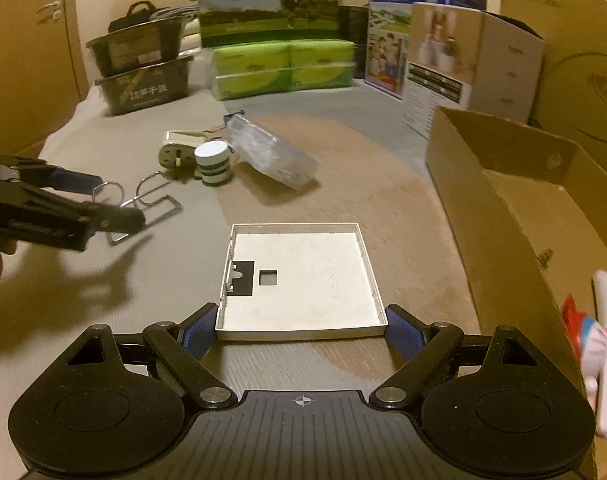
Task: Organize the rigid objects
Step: 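Grasp the white square plate with the right gripper while the left gripper grasps the bent wire holder, then carry the wire holder and white plate over the cardboard box with both grippers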
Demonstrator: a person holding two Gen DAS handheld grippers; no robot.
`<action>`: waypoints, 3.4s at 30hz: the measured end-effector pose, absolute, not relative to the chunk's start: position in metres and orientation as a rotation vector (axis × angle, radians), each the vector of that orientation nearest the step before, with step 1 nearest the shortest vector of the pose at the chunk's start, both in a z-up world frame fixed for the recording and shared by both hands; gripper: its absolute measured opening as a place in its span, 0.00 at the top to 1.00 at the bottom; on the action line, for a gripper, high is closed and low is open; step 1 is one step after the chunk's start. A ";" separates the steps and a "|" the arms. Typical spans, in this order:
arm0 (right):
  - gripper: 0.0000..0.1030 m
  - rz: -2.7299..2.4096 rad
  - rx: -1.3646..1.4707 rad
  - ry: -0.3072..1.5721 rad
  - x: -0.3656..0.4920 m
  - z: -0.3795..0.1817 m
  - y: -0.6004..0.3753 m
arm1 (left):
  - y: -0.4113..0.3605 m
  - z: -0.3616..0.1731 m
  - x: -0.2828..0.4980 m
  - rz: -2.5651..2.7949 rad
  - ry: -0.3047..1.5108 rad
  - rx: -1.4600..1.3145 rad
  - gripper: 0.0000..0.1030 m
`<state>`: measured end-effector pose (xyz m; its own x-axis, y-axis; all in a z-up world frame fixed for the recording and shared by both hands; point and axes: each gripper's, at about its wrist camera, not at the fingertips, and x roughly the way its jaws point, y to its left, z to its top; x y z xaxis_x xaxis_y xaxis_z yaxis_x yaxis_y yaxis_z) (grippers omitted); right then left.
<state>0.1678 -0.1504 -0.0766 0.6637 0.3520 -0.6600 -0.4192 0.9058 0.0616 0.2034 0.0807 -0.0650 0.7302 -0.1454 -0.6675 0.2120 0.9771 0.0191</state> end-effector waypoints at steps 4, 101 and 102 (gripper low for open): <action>0.15 0.430 -0.089 0.725 0.165 -0.077 -0.152 | 0.075 -0.064 0.202 -0.185 0.730 0.087 0.46; 0.15 0.347 -0.020 0.555 0.066 0.012 -0.217 | -0.019 0.027 0.071 -0.103 0.700 -0.008 0.51; 0.15 0.343 -0.017 0.554 0.065 0.013 -0.218 | -0.021 0.028 0.071 -0.107 0.699 -0.008 0.51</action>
